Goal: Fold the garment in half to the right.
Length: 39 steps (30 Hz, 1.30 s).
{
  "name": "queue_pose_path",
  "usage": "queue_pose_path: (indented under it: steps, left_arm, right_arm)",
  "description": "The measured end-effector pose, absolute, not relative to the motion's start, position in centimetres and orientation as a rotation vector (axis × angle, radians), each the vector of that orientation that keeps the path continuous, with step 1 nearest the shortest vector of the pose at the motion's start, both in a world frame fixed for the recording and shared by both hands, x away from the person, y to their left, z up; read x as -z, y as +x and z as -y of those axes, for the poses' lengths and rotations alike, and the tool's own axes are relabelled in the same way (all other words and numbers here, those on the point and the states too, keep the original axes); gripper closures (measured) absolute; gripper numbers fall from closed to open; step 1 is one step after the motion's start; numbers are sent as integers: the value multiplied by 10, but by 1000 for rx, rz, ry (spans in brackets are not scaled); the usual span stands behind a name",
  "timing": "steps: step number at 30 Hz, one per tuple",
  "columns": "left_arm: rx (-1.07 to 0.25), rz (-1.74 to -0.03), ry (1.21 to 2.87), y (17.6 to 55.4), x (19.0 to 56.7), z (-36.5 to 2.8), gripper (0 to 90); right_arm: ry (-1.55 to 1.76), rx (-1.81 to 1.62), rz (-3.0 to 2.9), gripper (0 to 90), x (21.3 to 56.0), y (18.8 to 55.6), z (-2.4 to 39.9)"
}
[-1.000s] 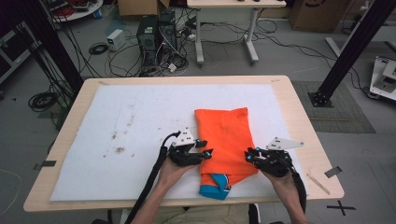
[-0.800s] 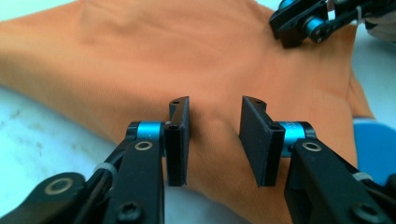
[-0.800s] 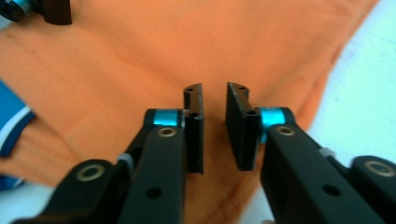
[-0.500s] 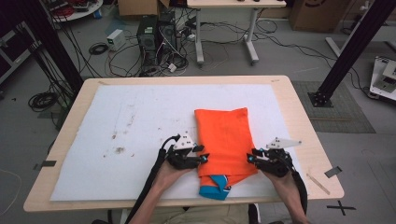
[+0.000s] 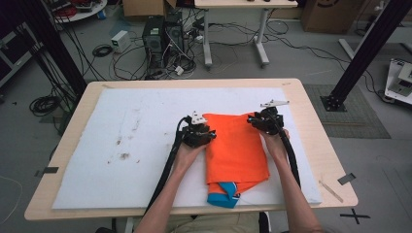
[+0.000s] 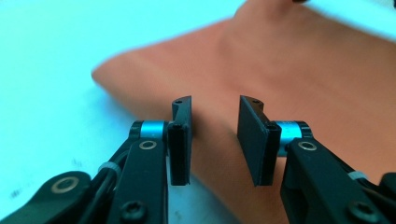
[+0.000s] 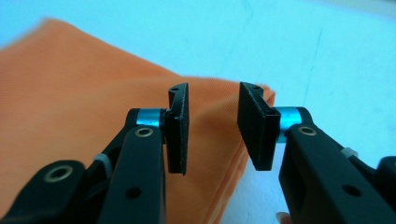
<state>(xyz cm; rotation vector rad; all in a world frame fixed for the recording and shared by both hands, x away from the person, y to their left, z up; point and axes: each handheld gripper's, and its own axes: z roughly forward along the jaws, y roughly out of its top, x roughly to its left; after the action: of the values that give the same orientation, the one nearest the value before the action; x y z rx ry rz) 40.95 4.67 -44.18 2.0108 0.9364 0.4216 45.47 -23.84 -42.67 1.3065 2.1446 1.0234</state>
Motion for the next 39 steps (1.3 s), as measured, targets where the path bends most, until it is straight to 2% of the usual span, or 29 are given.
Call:
queue_pose_path:
  steps: [2,3,8,10,12,15,16,17,18,19,22,28,33,39]
  left_arm:
    - [-430,-936,2026,409,443,-46,647]
    - [-429,-946,2036,409,445,-47,638]
    - [-427,-959,2047,411,448,-47,613]
    - [-432,-966,2039,410,445,-48,590]
    - [-433,-936,1972,403,434,-58,530]
    - [-460,-897,1923,393,422,-75,485]
    - [-460,-897,1923,393,422,-75,482]
    - [-467,-889,1908,390,418,-82,463]
    - [-473,-883,1897,386,415,-89,463]
    - [-480,-875,1897,384,412,-95,423]
    - [-516,-843,1868,372,408,-123,401]
    - [-502,-853,1777,352,412,-186,395]
    - [-563,-838,1759,334,414,-217,392]
    - [-611,-858,1726,320,418,-253,342]
  right_arm:
    - [1320,-991,-2164,687,432,459,239]
    - [1355,-916,-2190,728,440,463,242]
    - [1357,-842,-2193,730,439,459,248]
    - [1396,-861,-2183,669,439,459,251]
    - [1434,-903,-2153,535,432,453,252]
    - [1408,-1029,-2105,442,419,436,255]
    - [1408,-1029,-2105,442,419,436,255]
    - [1378,-1104,-2064,359,411,422,258]
    - [1378,-1104,-2064,359,411,422,258]
    - [1333,-1142,-2046,305,407,410,260]
    - [1285,-1171,-2036,281,405,395,260]
    - [1209,-1226,-2009,237,411,357,268]
    - [1195,-1267,-2001,222,421,341,275]
    - [1239,-1317,-1926,219,429,331,285]
